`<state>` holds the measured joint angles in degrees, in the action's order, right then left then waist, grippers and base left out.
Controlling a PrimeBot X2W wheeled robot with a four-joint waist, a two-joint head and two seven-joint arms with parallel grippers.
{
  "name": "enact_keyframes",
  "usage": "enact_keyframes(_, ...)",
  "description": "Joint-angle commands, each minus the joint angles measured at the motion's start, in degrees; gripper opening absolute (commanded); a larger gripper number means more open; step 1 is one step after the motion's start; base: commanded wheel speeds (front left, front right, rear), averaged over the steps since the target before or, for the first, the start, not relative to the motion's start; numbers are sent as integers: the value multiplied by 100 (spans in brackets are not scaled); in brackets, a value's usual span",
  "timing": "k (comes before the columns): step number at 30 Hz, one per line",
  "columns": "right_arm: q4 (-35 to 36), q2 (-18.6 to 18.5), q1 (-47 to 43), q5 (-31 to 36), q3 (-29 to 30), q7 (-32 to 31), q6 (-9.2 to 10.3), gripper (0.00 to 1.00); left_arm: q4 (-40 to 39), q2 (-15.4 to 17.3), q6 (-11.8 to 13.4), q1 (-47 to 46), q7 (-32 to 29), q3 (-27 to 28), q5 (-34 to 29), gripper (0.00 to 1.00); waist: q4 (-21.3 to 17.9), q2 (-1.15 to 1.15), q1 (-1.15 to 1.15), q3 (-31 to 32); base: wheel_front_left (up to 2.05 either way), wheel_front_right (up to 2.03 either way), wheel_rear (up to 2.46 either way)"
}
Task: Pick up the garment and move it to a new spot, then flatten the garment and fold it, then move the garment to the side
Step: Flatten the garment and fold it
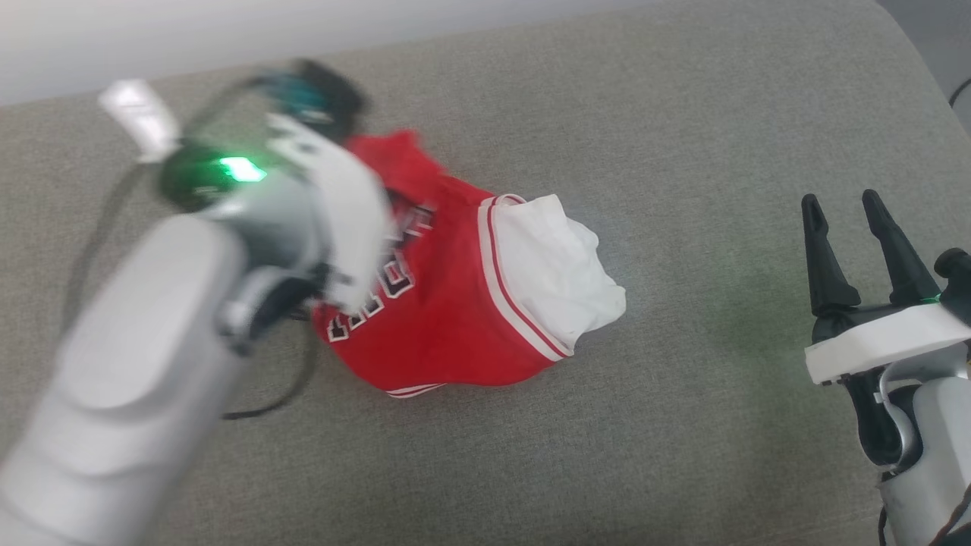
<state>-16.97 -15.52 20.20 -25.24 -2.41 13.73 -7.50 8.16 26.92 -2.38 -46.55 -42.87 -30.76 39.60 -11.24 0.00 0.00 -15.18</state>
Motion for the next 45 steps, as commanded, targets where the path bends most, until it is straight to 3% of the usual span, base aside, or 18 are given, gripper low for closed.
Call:
enact_keyframes(1, -4, 18, 6, 11, -27, 1, 2, 100, 116, -250, -181, -193, 88, -255, -56, 0, -22, 0, 0, -14, 0, 0, 0)
enact_keyframes(7, -51, 46, 50, 11, -46, -13, 2, 100, 604, -892, -455, -425, 399, -845, 160, 0, -74, 0, 0, -37, 0, 0, 0)
enact_keyframes(13, -107, 77, 82, 3, -73, -6, 2, 100, 1072, -1024, -506, -505, 576, -1441, 240, 0, -100, 0, 0, -32, 0, 0, 0)
enact_keyframes(14, -116, 80, 87, 5, -76, -5, 2, 100, 1123, -1013, -508, -544, 635, -1553, 290, 85, -95, 0, 0, -29, 0, 0, 0)
enact_keyframes(15, -123, 80, 89, 9, -70, -4, 2, 100, 1155, -996, -509, -586, 690, -1645, 344, 100, -87, 0, 0, -23, 0, 0, 0)
enact_keyframes(27, -119, 38, -117, 69, 178, -7, 2, 100, 1126, -487, -506, -900, 995, -1679, 901, 100, 271, 0, 0, 227, 0, 0, 0)
enact_keyframes(38, 136, 85, -247, 174, 389, -178, 2, 100, 549, 78, 258, -226, 332, -1437, 1377, 100, 515, 0, 0, 294, 0, 0, 0)
enact_keyframes(45, 274, 89, -155, 137, 375, -240, 2, 100, 159, 135, 669, 252, 18, -1510, 1592, 100, 445, 0, 0, 92, 0, 0, 0)
